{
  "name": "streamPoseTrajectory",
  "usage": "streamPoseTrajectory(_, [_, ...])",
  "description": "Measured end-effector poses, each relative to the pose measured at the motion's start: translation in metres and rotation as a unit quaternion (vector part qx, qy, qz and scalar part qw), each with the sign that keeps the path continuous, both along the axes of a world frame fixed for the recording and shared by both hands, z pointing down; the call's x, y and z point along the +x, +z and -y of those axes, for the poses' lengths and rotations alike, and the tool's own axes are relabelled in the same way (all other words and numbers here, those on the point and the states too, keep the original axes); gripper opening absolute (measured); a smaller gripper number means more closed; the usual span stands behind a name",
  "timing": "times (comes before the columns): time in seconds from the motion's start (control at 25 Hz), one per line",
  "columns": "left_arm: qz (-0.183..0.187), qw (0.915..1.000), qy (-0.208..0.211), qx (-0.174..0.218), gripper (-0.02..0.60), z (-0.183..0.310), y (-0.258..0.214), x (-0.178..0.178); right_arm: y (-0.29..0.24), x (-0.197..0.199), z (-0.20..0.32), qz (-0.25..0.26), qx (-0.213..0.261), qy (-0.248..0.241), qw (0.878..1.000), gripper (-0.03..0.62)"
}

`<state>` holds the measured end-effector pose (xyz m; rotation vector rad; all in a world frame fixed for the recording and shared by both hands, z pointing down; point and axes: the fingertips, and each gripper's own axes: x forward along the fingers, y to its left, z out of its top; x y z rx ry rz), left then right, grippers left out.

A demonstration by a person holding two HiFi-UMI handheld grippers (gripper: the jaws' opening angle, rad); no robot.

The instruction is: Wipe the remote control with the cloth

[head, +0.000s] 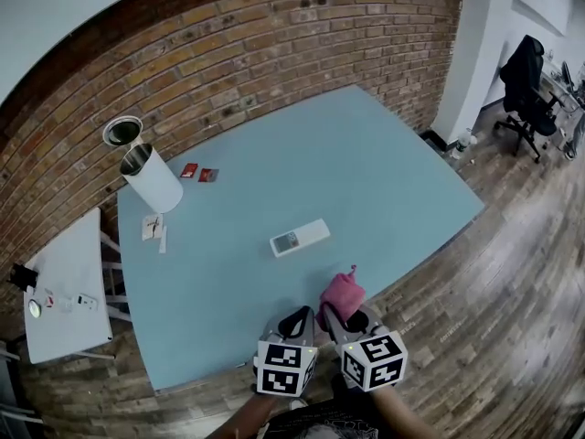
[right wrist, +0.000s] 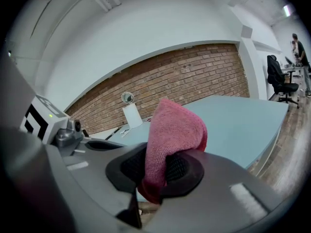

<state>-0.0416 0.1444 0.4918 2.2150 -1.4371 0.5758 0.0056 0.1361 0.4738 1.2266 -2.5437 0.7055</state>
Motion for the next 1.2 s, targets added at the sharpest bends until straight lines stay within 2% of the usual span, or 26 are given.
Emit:
streamPoseTrajectory(0.36, [0.007,0.9985,-0.052,-0.015,0.005,0.052,0.010,0.018,0.006,0.017,0.057,0.024,-0.022,-0.065,0.997,0.066])
streamPoseTrajectory(0.68, [0.023,0.9957,-0.086,-0.027,0.005,0.065,0.019,0.008,0.016,0.014,0.077,0.035,-0.041,-0.103,0.993,0.066])
streamPoseTrajectory(0.84, [0.013,0.9968,-0.077,-0.018,0.005,0.072,0.018,0.003,0.020,0.008,0.079,0.033,-0.046,-0.116,0.992,0.066])
streamPoseTrajectory(1.08, [0.022,0.9982,-0.054,-0.017,0.005,0.089,0.025,-0.017,0.026,-0.005,0.087,0.019,-0.048,-0.127,0.990,0.066])
streamPoseTrajectory(1.2, [0.043,0.9987,-0.024,-0.015,0.005,0.104,0.029,-0.029,0.023,-0.011,0.098,0.011,-0.040,-0.125,0.991,0.066])
